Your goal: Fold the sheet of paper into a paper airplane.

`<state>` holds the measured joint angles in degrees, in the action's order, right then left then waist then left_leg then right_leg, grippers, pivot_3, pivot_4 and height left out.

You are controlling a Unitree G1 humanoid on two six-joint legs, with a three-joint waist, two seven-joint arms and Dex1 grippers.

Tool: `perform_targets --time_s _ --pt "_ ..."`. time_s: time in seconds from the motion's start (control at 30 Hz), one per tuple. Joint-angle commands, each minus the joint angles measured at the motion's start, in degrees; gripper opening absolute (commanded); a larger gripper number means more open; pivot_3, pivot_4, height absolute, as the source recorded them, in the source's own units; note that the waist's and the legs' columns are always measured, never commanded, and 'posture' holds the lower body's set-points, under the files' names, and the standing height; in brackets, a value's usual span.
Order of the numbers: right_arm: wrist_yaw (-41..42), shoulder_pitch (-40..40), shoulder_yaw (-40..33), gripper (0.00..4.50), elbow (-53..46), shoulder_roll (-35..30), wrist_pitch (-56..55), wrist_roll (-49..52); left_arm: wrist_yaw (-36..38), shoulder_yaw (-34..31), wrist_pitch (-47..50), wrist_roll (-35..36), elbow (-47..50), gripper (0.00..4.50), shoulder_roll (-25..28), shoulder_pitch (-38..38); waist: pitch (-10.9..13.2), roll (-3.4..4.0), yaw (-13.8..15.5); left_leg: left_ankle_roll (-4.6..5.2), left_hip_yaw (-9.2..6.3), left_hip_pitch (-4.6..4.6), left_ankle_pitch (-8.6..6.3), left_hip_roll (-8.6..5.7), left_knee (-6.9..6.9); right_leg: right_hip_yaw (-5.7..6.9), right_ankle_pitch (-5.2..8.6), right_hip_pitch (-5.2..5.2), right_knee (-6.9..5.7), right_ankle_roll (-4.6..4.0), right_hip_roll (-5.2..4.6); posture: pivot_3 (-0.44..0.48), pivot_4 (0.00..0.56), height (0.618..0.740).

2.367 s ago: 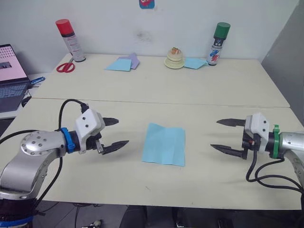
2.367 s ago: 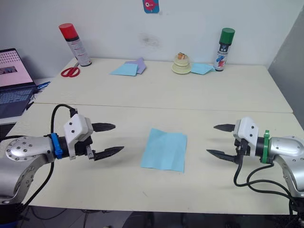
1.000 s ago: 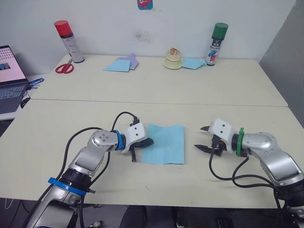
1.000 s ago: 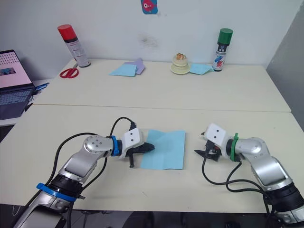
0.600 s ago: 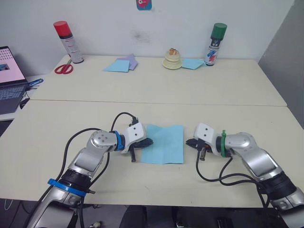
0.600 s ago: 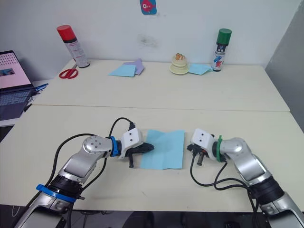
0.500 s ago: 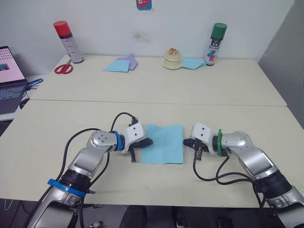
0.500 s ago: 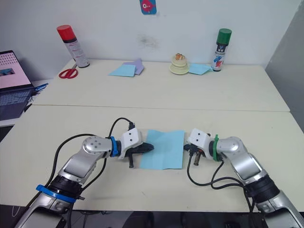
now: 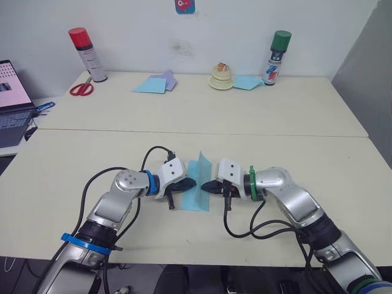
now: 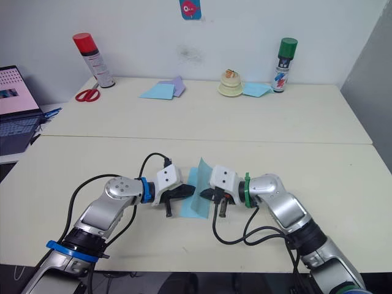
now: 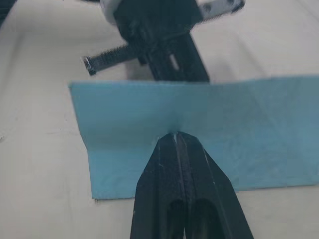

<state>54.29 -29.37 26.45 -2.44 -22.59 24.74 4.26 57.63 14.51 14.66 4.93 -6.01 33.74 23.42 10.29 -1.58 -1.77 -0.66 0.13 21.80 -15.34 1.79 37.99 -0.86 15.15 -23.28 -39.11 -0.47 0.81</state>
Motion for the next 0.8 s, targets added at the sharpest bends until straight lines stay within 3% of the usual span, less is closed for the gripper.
perform_targets --time_s 0.03,0.4,0.57,0.7,0.8 --pt "-1.22 -1.10 1.04 0.03 1.85 1.46 -1.25 -1.89 -1.32 -1.79 2.94 0.14 -1.39 0.00 0.65 -1.43 0.00 0.00 -0.04 0.00 0.01 0.00 0.00 0.01 0.00 -0.01 0.00 0.00 0.00 0.00 0.00 0.000 0.150 0.729" --pt "-1.96 -0.08 2.08 0.03 4.23 2.60 -2.77 -4.45 1.13 -12.62 9.59 11.14 8.52 0.00 4.58 -0.85 0.01 -0.01 0.02 0.00 -0.04 0.12 0.00 0.03 -0.02 0.04 0.01 -0.08 0.05 0.00 -0.01 0.000 0.150 0.729" --pt "-1.93 0.21 1.98 0.03 4.39 2.74 -3.46 -4.94 1.40 -9.69 10.62 12.06 12.11 0.00 2.74 0.86 0.01 -0.01 0.12 0.00 -0.01 0.15 0.00 -0.03 -0.01 0.02 0.01 -0.08 0.09 0.00 -0.06 0.000 0.150 0.729" --pt "-1.53 0.41 1.05 0.03 3.82 2.34 -4.60 -4.67 1.60 -2.82 4.73 5.26 7.89 0.00 1.80 0.96 0.01 -0.01 0.12 0.00 -0.02 0.13 0.00 -0.04 -0.01 0.02 0.00 -0.07 0.07 0.00 -0.05 0.000 0.150 0.729" --pt "-1.14 0.70 0.30 0.03 2.91 1.65 -5.69 -4.25 0.59 -1.86 3.44 4.62 4.39 0.00 -0.19 0.82 0.01 -0.01 0.12 0.00 -0.02 0.13 0.00 -0.02 -0.02 0.02 0.01 -0.09 0.07 0.00 -0.03 0.000 0.150 0.729"
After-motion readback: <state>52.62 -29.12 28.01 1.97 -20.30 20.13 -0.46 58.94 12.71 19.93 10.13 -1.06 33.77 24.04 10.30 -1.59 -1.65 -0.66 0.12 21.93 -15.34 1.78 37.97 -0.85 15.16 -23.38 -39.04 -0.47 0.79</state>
